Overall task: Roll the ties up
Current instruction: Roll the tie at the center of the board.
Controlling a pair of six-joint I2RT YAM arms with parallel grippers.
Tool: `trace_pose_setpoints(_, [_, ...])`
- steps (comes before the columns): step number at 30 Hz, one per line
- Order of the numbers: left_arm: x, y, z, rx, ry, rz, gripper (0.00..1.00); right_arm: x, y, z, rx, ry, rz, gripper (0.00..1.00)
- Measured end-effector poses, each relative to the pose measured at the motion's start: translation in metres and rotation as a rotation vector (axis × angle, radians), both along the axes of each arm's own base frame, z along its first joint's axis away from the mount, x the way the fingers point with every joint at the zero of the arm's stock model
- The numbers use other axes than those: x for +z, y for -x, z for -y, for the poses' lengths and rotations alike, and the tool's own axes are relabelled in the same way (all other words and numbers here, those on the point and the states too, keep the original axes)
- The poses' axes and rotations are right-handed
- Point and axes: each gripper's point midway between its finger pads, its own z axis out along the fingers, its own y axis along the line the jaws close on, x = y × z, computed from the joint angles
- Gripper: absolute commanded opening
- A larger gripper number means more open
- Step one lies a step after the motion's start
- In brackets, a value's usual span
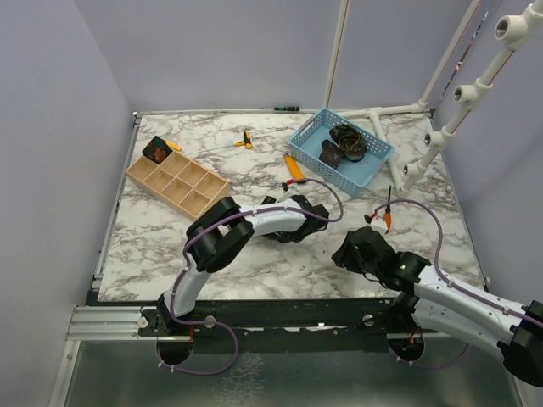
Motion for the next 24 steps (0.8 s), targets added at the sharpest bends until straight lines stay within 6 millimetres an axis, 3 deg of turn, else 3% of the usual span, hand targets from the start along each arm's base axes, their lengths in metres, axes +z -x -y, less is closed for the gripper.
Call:
trace_pose_setpoints(2, [-0.003,0.001,0.004,-0.006,-0.042,0.012,0.0,0.002,0.001,0.0,-0.005,-0.01,0.001,0.45])
trace_pose_setpoints(7, [-0.014,0.005,0.015,-0.04,-0.131,0.017,0.44,0.007,0.005,0.003,-0.005,-0.028,0.004,0.46])
trace_pose_setpoints(16, [-0.022,0.009,0.025,-0.089,-0.137,-0.031,0.87,0.017,0.009,0.005,-0.006,-0.063,0.024,0.46])
trace_pose_setpoints(19, [-0.016,0.009,0.025,-0.107,-0.144,-0.042,0.98,0.015,0.01,0.006,-0.013,-0.06,0.014,0.47])
trace_pose_setpoints(24, [-0.011,0.01,0.033,-0.113,-0.088,-0.05,0.99,0.017,0.011,0.006,-0.022,-0.07,0.013,0.47])
